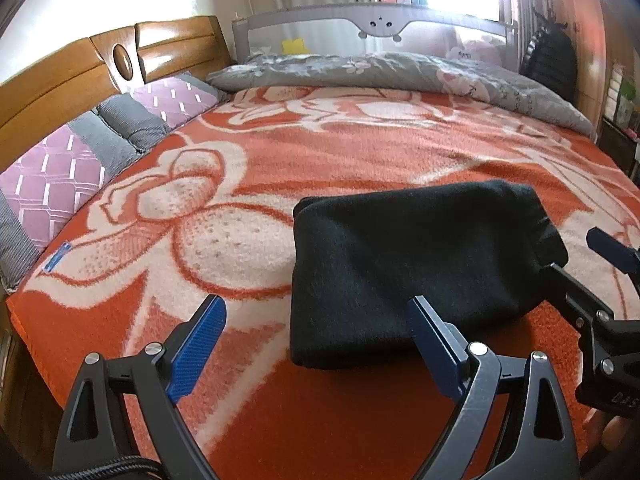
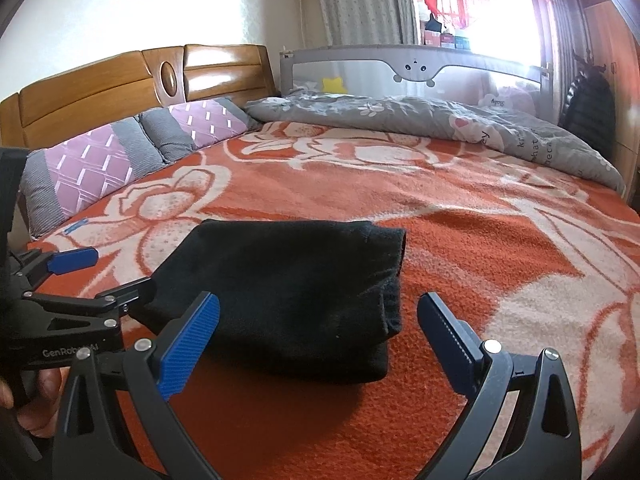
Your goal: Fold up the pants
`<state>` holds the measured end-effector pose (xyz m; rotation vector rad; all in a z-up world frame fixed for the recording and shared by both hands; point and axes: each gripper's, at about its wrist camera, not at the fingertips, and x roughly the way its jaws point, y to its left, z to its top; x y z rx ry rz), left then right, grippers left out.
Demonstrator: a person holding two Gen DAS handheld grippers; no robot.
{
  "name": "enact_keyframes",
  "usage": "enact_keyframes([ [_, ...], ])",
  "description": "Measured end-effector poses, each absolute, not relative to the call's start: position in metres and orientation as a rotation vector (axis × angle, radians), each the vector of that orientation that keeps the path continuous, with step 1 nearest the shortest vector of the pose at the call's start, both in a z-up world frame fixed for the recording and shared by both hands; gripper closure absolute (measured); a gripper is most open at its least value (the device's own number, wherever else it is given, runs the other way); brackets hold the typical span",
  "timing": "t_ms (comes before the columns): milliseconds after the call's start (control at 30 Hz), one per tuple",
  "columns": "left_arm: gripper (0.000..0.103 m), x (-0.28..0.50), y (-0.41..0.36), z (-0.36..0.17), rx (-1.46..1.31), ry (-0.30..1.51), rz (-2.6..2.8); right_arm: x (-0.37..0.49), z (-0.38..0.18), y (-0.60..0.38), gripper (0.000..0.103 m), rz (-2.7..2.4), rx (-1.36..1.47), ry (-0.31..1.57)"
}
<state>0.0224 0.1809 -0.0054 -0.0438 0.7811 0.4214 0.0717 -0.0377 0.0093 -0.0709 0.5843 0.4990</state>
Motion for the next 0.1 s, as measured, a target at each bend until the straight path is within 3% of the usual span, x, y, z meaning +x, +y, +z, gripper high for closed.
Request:
enact_keyframes([
  [100,0.011,0.0227,0.1814,-0.0041,-0.055,0.795,0.414,0.0720,0.0106,-0.0376,0.004,0.498,-0.066,0.589],
])
